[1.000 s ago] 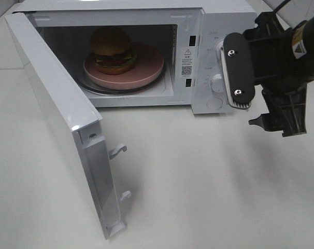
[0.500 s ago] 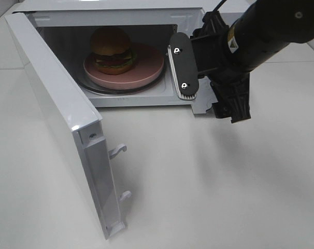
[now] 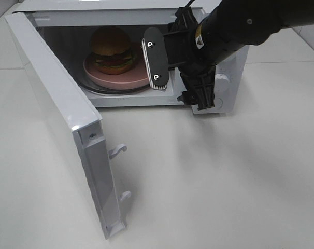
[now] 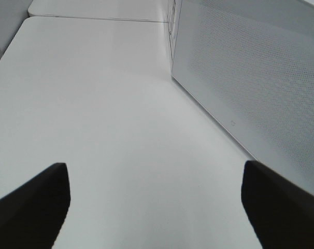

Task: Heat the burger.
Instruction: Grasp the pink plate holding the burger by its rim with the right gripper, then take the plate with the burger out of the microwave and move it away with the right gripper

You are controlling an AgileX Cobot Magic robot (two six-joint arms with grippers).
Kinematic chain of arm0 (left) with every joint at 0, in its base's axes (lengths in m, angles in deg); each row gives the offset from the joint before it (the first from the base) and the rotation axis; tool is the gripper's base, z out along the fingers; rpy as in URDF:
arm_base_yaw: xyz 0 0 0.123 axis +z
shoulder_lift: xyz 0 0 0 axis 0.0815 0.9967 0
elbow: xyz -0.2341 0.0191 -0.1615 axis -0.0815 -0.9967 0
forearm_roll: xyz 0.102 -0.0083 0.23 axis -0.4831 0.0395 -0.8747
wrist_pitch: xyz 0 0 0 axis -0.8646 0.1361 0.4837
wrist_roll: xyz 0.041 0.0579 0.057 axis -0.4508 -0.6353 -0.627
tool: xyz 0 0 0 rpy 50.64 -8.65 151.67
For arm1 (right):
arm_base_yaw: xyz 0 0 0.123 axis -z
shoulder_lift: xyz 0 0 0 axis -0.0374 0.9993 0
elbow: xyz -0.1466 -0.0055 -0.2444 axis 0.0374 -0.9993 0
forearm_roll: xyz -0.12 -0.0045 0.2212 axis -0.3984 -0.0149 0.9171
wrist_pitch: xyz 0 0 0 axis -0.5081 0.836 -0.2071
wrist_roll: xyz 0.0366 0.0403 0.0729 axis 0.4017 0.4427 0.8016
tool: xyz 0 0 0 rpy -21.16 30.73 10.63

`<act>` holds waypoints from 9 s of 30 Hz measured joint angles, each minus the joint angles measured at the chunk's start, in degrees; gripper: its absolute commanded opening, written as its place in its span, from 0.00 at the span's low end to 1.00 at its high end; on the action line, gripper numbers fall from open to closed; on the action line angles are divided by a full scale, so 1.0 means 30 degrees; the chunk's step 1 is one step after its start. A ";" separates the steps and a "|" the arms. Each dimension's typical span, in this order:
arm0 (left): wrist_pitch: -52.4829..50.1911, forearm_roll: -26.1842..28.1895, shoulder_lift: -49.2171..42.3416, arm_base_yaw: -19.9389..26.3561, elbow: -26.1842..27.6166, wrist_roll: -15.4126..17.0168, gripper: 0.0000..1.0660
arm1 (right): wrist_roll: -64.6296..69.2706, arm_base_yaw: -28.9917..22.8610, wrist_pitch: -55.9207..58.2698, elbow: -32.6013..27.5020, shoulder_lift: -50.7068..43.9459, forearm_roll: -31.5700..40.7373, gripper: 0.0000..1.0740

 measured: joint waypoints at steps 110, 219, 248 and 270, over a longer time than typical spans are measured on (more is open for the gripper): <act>0.0000 -0.0535 0.0000 0.0000 0.0000 0.0000 0.77 | -0.1814 -0.0401 0.2311 1.0733 0.9893 0.4221 0.00; 0.0000 -0.0535 0.0000 0.0000 0.0000 0.0000 0.77 | -0.6818 0.0497 -0.1623 -1.3197 -1.2051 0.5921 0.00; 0.0000 -0.0535 0.0000 0.0000 0.0000 0.0000 0.77 | 1.0924 0.0497 0.5577 -1.3541 -1.4630 -0.2979 0.00; 0.0000 -0.0535 0.0000 0.0000 0.0000 0.0000 0.77 | 2.3816 0.0497 0.6627 -1.7609 -1.4668 -0.7926 0.00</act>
